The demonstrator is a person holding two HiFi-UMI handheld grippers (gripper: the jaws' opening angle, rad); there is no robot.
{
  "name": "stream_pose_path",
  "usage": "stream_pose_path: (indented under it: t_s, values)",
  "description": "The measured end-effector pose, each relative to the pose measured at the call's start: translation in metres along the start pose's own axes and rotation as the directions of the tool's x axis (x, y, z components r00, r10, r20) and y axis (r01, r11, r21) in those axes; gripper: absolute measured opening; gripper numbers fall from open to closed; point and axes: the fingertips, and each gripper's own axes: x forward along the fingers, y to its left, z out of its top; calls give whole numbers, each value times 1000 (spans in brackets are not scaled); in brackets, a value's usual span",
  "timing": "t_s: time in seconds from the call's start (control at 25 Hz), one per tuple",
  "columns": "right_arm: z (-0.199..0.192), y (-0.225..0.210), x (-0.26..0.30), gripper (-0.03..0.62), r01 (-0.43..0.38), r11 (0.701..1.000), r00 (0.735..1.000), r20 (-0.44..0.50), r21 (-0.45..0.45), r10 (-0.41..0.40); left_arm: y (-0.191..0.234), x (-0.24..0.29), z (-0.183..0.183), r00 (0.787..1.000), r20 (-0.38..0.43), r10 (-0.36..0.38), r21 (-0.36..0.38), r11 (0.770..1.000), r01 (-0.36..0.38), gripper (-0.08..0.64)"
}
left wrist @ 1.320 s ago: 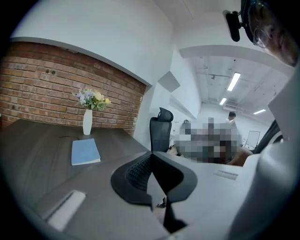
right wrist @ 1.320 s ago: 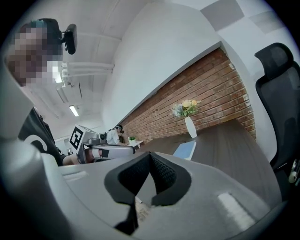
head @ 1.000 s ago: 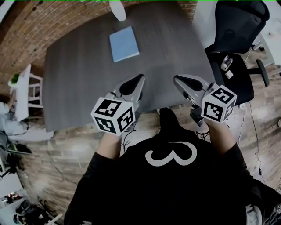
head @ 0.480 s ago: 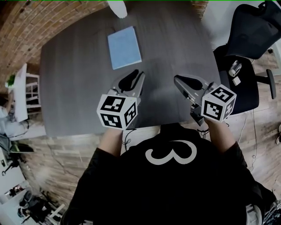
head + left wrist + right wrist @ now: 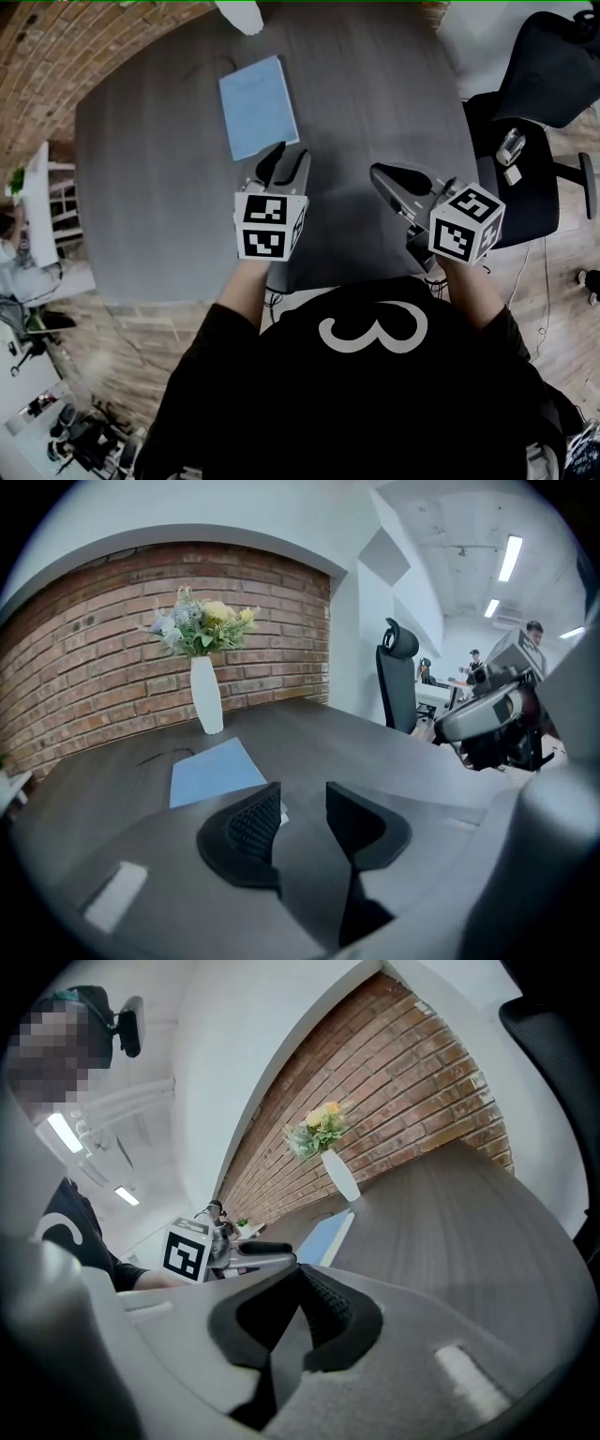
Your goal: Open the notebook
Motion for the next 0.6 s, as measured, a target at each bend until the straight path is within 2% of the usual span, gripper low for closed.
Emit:
stream_pose_path:
  t_s: [0.16, 0.36, 0.6]
  values:
    - [-3, -7, 6, 2, -2, 1000, 1000, -17, 1, 2, 9, 21, -6, 999, -20, 48, 51, 998, -47, 179]
    - [-10, -16, 10, 2, 0, 1000, 999, -38, 15, 0, 15, 41, -16, 996, -56, 76, 75, 995, -72, 189]
    - [-18, -29, 13, 2, 4, 999, 999, -51, 45, -2, 27, 55, -31, 980, -122, 158, 152, 979, -139, 195]
